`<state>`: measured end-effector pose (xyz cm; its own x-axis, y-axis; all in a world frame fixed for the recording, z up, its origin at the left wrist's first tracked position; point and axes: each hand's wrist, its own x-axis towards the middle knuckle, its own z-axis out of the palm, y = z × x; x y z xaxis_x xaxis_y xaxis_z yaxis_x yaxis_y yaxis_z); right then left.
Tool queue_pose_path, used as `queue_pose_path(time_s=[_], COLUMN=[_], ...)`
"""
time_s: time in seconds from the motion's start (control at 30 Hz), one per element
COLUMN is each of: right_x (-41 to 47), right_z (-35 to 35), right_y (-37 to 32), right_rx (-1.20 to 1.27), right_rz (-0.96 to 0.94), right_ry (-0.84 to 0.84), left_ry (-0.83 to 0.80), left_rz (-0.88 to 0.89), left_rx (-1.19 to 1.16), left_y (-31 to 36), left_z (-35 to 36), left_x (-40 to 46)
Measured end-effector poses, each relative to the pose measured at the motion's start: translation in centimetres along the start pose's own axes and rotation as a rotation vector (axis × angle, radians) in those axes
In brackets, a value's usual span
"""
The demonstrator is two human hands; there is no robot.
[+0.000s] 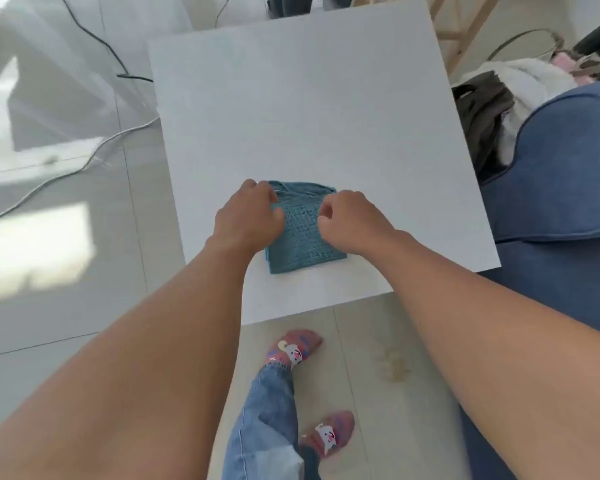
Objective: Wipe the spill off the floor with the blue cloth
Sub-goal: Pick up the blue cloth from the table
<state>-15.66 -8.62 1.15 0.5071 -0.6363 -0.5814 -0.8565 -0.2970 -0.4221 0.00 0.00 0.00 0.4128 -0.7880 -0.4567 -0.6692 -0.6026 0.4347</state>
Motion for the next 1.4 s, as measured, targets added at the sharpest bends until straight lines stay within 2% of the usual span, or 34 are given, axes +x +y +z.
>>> queue_pose_path(time_s=[0.2, 0.37, 0.57, 0.83, 1.13, 1.4], right_x=[2.6, 3.3, 2.4, -1.8, -9.5, -18.3], right_z=[2.6, 3.1, 2.8, 1.2, -0.5, -1.2], right_y=[1.1, 1.1, 1.7, 5.6, 12.1, 19.2], right_rx=[-0.029, -0.049, -0.158, 0.218, 0.608, 0.795], right_rz=[-0.057, -0.001, -0.035, 0.043, 0.293, 0.543], right_ry=[0.197, 0.240, 0.257, 0.263, 0.613, 0.889], left_ry=[0.057, 0.061, 0.082, 0.044, -0.112, -0.355], left_rz=[0.012, -0.009, 0.029, 0.140, 0.378, 0.613], left_rx=[0.056, 0.115, 0.072, -0.202, -0.271, -0.238], left_y=[-1.1, -0.9, 0.0, 4.7, 14.4, 25.3], left_z=[1.4, 1.3, 2.2, 3.0, 6.2, 11.1], left_x=[2.4, 3.4, 2.7, 1.5, -0.9, -4.9])
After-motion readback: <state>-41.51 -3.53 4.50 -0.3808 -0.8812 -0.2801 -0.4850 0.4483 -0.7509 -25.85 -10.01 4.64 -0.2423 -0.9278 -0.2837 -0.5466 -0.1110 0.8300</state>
